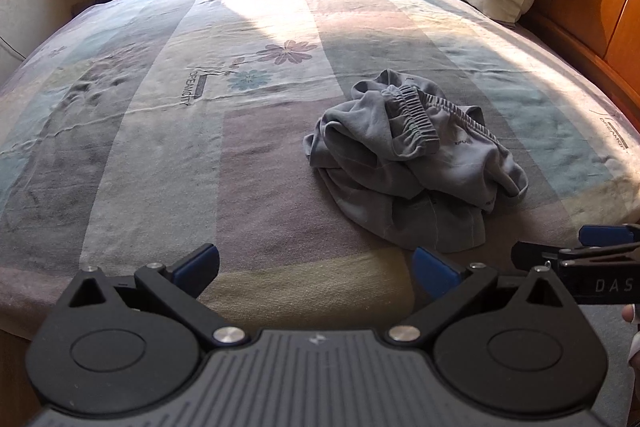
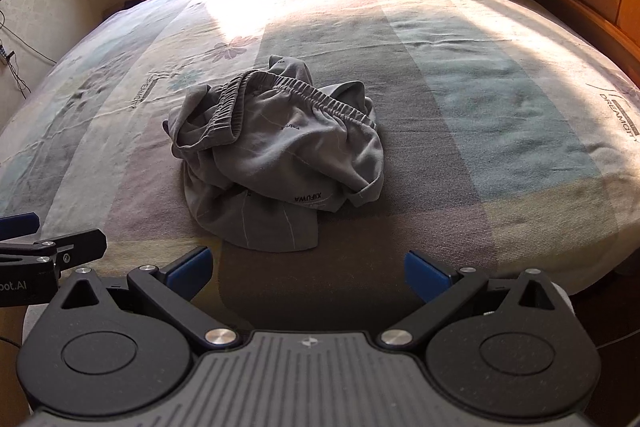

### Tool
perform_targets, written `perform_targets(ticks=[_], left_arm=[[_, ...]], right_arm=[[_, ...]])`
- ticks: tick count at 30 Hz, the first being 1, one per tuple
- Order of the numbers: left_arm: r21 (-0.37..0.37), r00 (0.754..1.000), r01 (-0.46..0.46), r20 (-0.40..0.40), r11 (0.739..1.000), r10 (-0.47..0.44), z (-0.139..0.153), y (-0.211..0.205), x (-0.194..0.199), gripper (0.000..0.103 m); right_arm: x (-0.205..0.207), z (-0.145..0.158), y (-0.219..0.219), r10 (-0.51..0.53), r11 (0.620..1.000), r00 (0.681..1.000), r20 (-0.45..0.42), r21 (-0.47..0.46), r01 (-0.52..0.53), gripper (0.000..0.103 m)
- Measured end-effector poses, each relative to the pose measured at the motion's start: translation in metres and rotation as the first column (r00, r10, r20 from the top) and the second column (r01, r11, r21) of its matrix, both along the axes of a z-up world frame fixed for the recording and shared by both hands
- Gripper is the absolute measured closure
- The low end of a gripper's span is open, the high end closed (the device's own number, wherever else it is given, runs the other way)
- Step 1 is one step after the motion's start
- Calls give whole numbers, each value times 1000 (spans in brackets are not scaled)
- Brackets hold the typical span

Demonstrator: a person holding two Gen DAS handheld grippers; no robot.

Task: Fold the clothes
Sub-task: 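Move both tools toward the crumpled grey sweatpants on the bed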

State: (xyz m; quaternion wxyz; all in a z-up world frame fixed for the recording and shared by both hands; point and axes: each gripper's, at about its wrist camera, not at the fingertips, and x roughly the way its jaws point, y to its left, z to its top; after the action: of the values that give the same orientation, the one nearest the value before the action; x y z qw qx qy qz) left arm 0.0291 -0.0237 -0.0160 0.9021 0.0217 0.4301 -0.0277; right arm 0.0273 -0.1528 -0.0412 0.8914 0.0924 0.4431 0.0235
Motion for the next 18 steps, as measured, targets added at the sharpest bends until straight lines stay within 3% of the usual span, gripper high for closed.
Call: perform_targets(ticks=[18], left_arm=[[1, 999, 3, -53, 1000, -3, -16, -3, 28, 0]], right_arm=[[21, -11, -6, -1, 998, 1000, -9, 68, 2, 0]])
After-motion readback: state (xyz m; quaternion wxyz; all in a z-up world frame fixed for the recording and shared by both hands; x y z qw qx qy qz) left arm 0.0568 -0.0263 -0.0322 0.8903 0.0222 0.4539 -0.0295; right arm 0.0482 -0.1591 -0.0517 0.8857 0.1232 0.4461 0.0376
